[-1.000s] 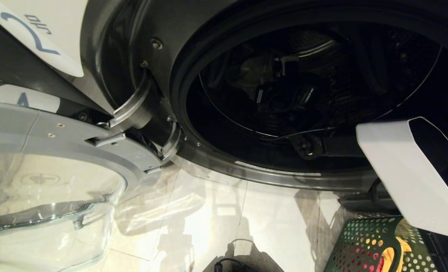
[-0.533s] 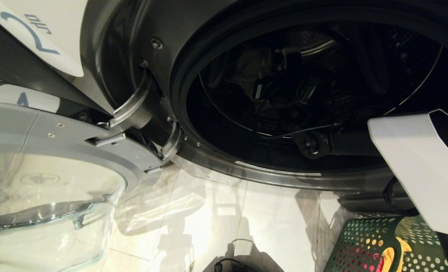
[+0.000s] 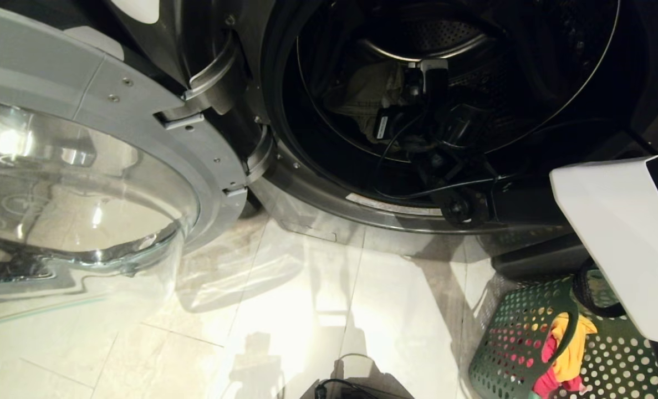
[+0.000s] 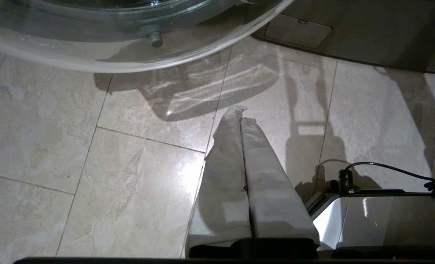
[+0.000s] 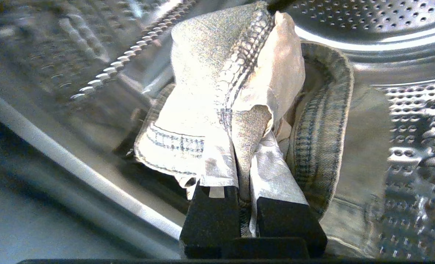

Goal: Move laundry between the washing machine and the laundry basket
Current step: Pick a cloth and place it into the basket

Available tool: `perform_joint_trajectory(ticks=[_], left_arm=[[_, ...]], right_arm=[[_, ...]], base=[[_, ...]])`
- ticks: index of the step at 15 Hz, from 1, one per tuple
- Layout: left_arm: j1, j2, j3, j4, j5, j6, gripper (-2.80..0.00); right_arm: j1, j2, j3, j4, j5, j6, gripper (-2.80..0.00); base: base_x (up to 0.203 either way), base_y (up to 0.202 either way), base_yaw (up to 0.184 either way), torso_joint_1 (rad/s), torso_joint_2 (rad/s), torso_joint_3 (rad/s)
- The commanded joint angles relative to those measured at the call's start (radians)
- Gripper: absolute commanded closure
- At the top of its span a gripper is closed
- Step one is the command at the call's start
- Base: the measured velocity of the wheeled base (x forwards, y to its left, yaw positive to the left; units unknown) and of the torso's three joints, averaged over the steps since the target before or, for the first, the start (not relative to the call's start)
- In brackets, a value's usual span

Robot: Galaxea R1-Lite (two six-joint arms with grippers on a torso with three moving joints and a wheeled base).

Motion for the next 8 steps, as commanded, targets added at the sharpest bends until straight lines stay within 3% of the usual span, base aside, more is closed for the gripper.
perform_joint_trajectory(ticks=[1,8], left_arm=[[0.0,0.002,0.0,0.0,0.0,0.0,0.0],[0.0,0.002,0.0,0.0,0.0,0.0,0.0]], right_arm=[[0.002,-0.015,-0.001,-0.006,-0.002,-0.001,0.0],[0.002,-0.073,0.002,-0.002,0.0,-0.003,0.0]], base=[[-0.126,0.0,0.003,-0.007,0.0,0.006],[0.0,0.0,0.0,0.0,0.0,0.0]])
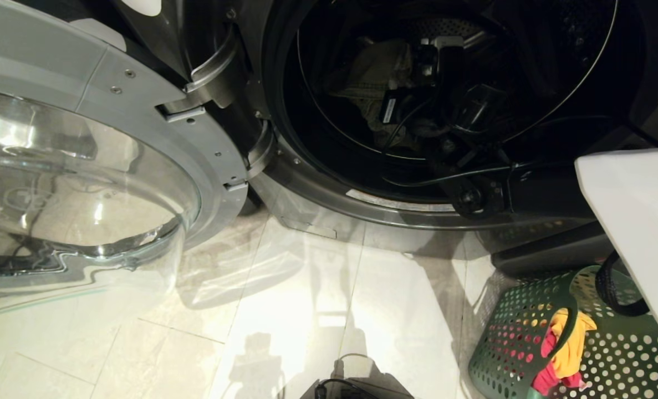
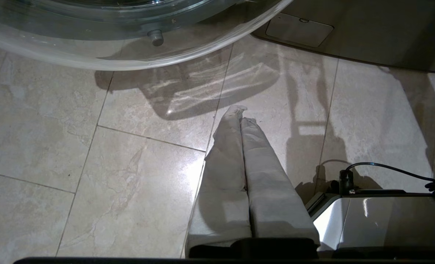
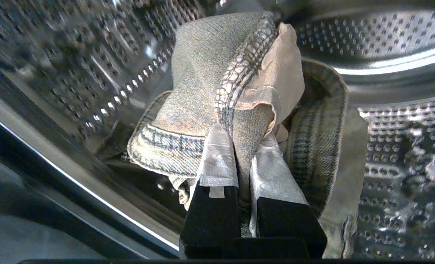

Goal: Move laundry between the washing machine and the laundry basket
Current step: Pick a cloth and place it into the basket

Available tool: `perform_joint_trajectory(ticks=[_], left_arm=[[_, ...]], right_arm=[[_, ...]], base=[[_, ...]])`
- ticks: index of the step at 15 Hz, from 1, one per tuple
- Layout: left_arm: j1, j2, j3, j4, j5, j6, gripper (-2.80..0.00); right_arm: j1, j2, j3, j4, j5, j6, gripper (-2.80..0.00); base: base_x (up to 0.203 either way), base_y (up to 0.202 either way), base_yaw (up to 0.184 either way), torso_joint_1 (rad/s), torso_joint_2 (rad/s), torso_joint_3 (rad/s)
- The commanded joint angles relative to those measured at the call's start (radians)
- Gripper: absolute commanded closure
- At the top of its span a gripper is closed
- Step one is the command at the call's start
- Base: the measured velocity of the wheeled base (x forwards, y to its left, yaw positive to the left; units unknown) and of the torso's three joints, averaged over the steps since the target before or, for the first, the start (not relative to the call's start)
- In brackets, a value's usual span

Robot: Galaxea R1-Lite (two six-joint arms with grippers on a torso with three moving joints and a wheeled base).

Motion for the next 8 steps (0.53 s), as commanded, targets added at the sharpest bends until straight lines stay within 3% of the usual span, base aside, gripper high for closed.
perform_joint_trajectory(ticks=[1,5,8], left_arm=[[0.0,0.002,0.0,0.0,0.0,0.0,0.0],[0.0,0.002,0.0,-0.001,0.0,0.0,0.0],[0.0,0.002,0.0,0.0,0.0,0.0,0.0]], right_arm=[[0.001,-0.028,0.0,-0.001,0.001,-0.001,0.0],[0.001,-0.072,0.027,0.009,0.005,0.003,0.0],[0.002,-0.173,0.174,0.025,0.014,0.01,0.0]], base=[[0.0,0.0,0.0,0.0,0.0,0.0],[0.0,0.0,0.0,0.0,0.0,0.0],[0.0,0.0,0.0,0.0,0.0,0.0]])
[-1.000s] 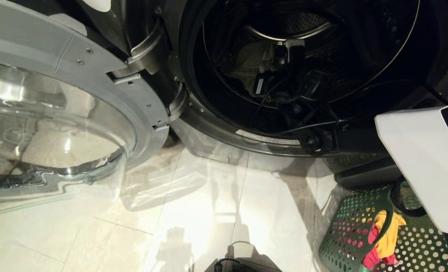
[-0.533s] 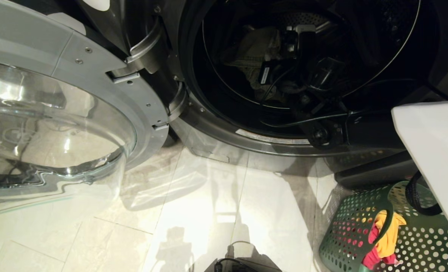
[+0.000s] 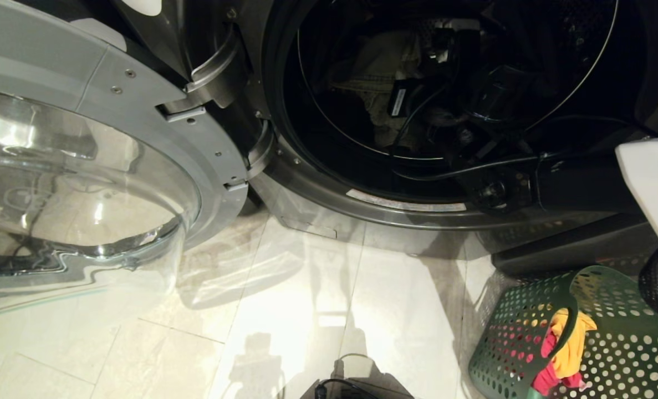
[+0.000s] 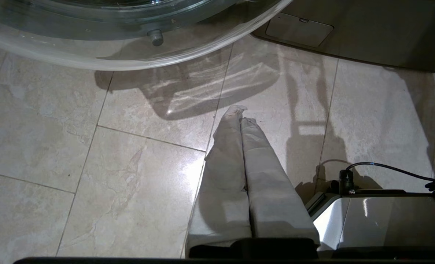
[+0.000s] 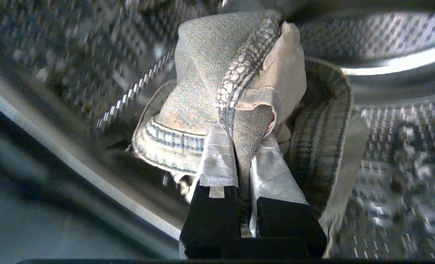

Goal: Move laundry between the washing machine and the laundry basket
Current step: Pick a cloth and place it into the basket

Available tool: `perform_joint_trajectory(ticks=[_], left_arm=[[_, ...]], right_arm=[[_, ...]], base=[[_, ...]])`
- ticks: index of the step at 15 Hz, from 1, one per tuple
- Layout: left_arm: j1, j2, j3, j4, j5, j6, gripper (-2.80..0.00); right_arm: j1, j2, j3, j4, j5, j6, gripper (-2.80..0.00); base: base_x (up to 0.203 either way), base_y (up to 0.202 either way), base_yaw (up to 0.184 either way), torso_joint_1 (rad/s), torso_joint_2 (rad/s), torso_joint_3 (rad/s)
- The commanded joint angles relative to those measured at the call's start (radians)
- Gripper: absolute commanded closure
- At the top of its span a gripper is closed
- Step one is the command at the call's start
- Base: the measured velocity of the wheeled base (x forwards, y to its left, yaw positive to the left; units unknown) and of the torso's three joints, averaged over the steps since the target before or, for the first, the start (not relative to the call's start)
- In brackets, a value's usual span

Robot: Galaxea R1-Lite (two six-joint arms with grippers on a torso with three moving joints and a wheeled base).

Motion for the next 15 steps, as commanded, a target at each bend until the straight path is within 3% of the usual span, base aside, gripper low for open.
perform_joint_trajectory(ticks=[1,6,15], left_arm=[[0.0,0.002,0.0,0.0,0.0,0.0,0.0],[0.0,0.002,0.0,-0.001,0.0,0.0,0.0],[0.0,0.002,0.0,-0.001,0.0,0.0,0.0]], right_arm=[[0.006,-0.122,0.138,-0.003,0.007,0.005,0.0],[0.071,-0.399,0.487,0.0,0.012,0.037,0.0],[0.173,-0.573,0.739,-0.002,0.002,0.039,0.0]], base=[[0.0,0.0,0.0,0.0,0.0,0.0],[0.0,0.0,0.0,0.0,0.0,0.0],[0.0,0.0,0.0,0.001,0.0,0.119]])
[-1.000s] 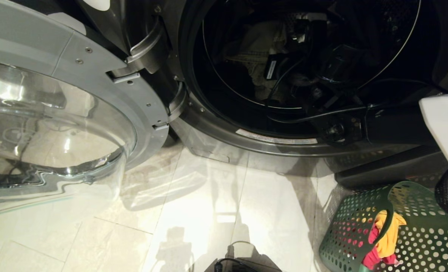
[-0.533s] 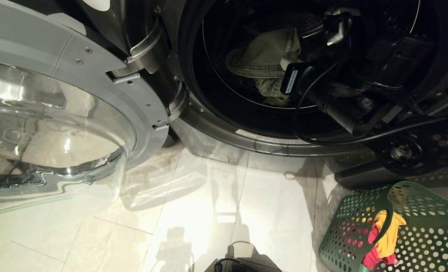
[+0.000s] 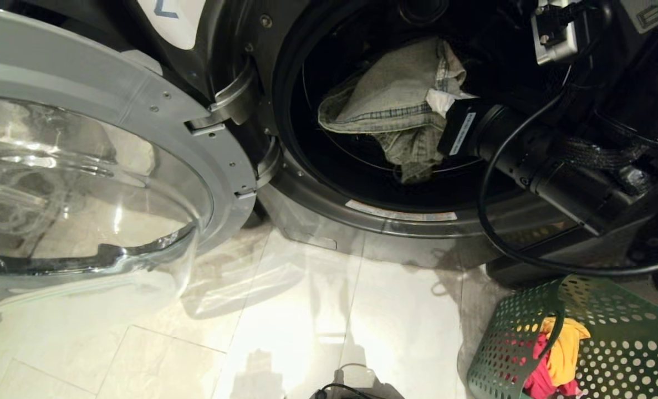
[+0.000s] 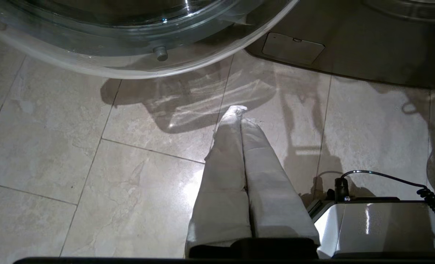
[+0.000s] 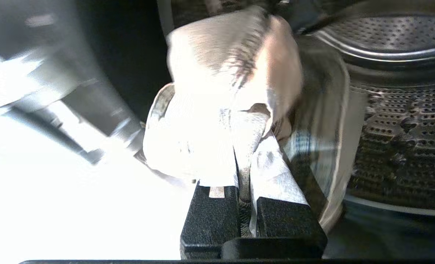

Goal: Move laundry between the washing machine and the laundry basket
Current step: Pick a cloth and place it into the basket

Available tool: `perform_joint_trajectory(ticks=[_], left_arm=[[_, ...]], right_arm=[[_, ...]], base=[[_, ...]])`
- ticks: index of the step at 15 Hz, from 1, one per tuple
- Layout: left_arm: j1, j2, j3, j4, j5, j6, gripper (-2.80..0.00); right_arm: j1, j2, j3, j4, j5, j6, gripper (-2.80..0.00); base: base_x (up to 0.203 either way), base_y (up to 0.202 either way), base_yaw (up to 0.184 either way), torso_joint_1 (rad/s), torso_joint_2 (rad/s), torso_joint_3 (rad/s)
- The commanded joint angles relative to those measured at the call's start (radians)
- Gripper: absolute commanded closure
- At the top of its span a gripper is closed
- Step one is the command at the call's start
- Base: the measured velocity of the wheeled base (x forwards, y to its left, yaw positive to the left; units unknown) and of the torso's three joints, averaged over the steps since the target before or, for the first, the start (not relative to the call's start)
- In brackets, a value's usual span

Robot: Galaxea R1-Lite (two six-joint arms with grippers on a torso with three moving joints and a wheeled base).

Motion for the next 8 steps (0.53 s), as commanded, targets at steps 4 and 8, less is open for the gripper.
perform_joint_trajectory(ticks=[4,8], left_arm=[[0.0,0.002,0.0,0.0,0.0,0.0,0.0],[0.0,0.002,0.0,0.0,0.0,0.0,0.0]], right_arm=[[0.058,-0.183,0.28,-0.005,0.004,-0.005,0.0],[0.08,-0.216,0.404,-0.016,0.006,-0.003,0.0]], base=[[0.0,0.0,0.0,0.002,0.0,0.202],[0.0,0.0,0.0,0.001,0.0,0.07]])
